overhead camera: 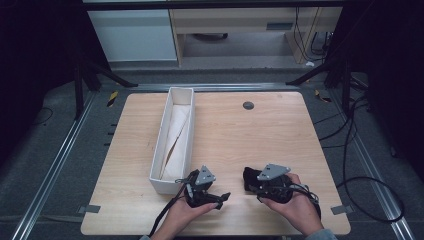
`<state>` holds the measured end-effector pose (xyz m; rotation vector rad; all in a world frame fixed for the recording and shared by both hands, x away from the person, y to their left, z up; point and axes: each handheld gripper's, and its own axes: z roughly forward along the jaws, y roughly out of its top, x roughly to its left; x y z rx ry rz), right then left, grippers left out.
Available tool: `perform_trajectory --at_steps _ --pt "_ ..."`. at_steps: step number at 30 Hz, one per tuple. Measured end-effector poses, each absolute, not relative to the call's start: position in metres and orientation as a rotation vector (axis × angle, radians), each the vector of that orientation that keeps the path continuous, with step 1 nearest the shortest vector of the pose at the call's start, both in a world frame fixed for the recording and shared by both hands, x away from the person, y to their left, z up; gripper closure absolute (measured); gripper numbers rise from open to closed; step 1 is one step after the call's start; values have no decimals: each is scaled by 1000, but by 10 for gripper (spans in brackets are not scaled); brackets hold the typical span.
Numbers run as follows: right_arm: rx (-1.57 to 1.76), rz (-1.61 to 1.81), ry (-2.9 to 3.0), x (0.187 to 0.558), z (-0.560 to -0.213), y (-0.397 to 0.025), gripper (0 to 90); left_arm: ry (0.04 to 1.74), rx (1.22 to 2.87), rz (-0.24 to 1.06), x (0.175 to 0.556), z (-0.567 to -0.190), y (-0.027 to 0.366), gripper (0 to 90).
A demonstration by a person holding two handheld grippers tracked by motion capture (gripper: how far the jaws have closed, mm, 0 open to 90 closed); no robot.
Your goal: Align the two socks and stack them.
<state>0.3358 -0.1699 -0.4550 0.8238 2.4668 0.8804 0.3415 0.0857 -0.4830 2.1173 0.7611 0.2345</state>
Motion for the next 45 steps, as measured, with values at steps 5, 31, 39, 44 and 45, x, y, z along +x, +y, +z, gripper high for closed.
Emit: perform_trajectory --at_steps 5,31,39,44,45 --pt "828 865 2478 342 -465 -171 407 746 2127 224 340 -485 82 163" --pt "801 819 2520 361 -483 -171 267 707 2143 187 332 -488 69 164" --pt "811 798 2519 365 -487 -169 258 711 2140 188 333 -487 70 164" --pt "808 771 2534 369 -486 -168 261 710 2139 185 333 -487 70 164" --pt "814 768 2533 369 -487 -168 261 709 2139 183 333 -487 69 165"
